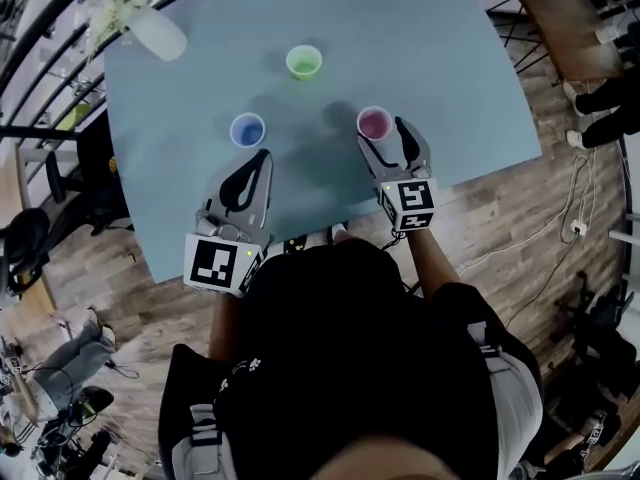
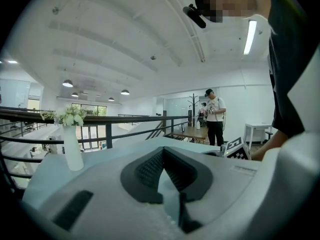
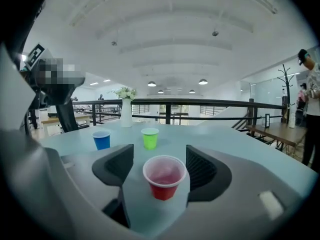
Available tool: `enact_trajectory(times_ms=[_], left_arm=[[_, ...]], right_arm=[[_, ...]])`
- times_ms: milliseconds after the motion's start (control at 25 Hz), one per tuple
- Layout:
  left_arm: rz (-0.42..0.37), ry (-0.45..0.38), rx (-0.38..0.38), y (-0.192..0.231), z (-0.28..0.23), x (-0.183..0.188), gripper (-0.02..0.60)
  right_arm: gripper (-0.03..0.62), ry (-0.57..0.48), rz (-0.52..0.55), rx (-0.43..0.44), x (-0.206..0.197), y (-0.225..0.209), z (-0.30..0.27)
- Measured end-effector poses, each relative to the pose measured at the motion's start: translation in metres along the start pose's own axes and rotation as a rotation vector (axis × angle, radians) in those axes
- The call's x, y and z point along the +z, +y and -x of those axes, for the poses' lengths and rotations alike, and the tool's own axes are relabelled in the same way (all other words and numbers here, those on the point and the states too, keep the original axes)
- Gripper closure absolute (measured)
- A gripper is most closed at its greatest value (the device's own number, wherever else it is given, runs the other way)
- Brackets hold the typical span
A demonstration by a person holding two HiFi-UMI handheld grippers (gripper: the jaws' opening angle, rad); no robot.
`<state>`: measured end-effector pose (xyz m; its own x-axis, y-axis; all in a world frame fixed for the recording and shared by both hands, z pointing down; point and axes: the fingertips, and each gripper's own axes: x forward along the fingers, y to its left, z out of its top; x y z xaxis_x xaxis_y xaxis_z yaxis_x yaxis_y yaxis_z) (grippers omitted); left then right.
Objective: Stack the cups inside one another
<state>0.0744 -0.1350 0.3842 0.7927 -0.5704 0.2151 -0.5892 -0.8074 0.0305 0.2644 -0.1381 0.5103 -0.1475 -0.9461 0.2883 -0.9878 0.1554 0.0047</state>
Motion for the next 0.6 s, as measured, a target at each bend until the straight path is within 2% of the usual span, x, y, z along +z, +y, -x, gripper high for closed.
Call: enact_trajectory(times_ms=[200,600], left_arm=[[0.008,0.001,0.046,0.004,0.004,-0.001,0.595],[0.039,0.012,0.112,0.012,0.012,-0.003,0.595]], right_arm=[[0.226,0.038,-0.005,0.016,-0.015,-0.003,-0.012],[0.209,0.094,-0.024,0.030,-0.036,-0.007,-0.029]])
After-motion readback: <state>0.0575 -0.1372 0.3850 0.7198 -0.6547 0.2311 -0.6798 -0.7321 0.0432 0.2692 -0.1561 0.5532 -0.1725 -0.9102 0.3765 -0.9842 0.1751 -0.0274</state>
